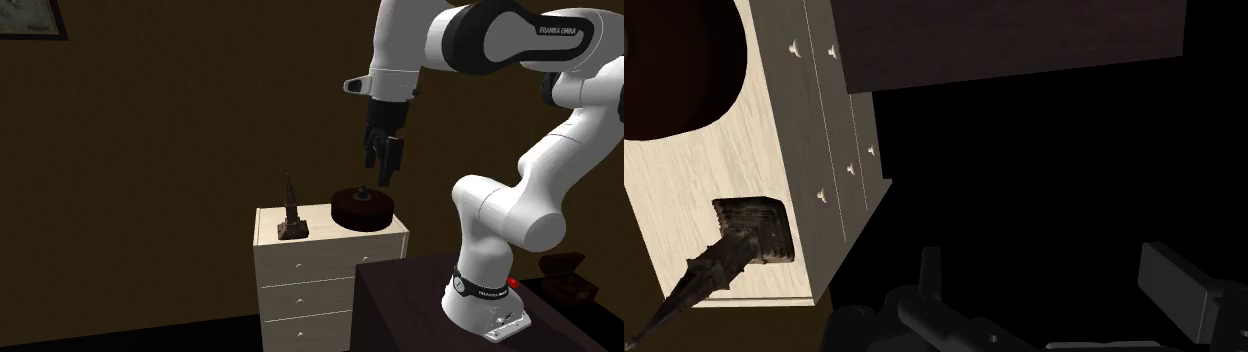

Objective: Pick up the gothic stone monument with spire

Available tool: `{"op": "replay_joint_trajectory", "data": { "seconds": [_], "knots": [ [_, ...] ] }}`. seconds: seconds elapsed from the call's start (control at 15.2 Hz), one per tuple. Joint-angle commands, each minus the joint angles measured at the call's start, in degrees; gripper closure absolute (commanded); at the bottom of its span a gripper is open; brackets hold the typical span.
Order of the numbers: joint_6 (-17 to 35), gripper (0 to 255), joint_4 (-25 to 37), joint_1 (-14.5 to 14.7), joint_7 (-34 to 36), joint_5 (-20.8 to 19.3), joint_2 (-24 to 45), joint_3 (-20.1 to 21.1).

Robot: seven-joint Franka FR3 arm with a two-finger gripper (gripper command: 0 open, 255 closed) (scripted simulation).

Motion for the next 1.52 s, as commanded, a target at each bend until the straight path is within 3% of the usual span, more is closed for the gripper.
{"op": "replay_joint_trajectory", "data": {
  "seconds": [0.0,0.86,1.19,1.45],
  "knots": [
    [0.0,0,0.0,0.0,0.0,0.0,0.0,0.0],
    [18.69,0,-4.37,-4.32,-16.09,-7.27,9.77,-17.28],
    [26.0,0,-2.42,-4.36,-22.96,-7.23,17.41,-24.4],
    [31.38,0,0.57,-3.3,-29.45,-4.83,24.83,-30.38]
  ]
}}
